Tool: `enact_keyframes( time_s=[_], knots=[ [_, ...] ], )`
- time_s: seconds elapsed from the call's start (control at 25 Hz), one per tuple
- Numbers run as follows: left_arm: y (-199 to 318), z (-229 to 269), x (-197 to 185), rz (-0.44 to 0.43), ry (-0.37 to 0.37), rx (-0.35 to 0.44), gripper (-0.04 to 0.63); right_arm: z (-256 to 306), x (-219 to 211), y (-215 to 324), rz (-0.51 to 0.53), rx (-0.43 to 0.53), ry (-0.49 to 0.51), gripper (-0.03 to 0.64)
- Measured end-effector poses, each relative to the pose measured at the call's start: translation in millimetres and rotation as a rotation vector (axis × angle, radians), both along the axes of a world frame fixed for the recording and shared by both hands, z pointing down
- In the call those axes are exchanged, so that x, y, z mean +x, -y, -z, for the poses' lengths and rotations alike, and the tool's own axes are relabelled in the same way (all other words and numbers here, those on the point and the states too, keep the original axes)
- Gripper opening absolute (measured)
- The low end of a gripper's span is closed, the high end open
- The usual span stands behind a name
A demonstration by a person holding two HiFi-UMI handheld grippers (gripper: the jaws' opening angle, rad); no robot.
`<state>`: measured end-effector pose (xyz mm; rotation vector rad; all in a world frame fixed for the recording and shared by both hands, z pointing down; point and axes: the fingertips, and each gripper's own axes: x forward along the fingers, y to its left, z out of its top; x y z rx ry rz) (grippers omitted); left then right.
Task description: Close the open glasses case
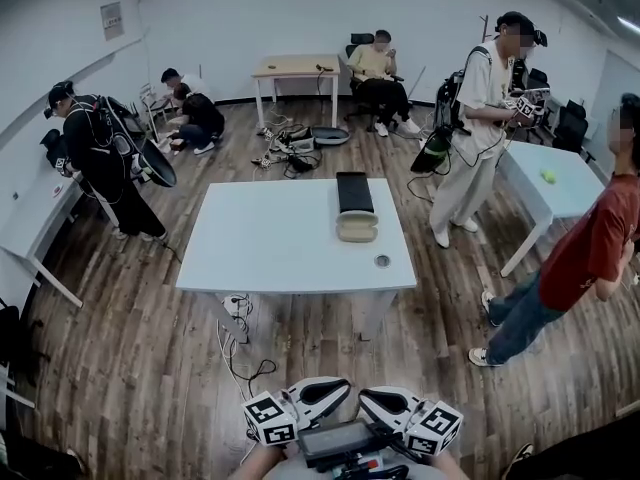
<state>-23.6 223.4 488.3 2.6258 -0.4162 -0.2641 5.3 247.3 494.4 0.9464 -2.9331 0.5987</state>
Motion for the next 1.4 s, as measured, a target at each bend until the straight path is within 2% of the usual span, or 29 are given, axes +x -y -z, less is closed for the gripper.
enact_keyframes(
  time_s=[0.28,0.56,0.88,1.16,1.4],
  knots=[
    [36.6,-5.5,0.4,0.024,0.010,-0.012,0.029,-2.2,0.5,40.9,0.019,-0.003,0.008,0.037],
    [93.7,-11.4,10.9,0.053,0.038,-0.013,0.029,-3.7,5.4,104.5,0.066,-0.007,0.011,0.037],
    [169.4,-8.8,39.7,0.060,0.055,-0.013,0.029,-1.3,37.3,181.8,0.067,-0.005,0.024,0.037],
    [228.3,12.9,67.7,0.082,0.055,-0.022,0.029,9.8,68.0,244.2,0.085,0.002,0.026,0.037],
    [276.8,3.9,86.7,0.108,0.067,0.010,0.029,11.7,93.4,292.9,0.101,0.025,0.024,0.037]
  ],
)
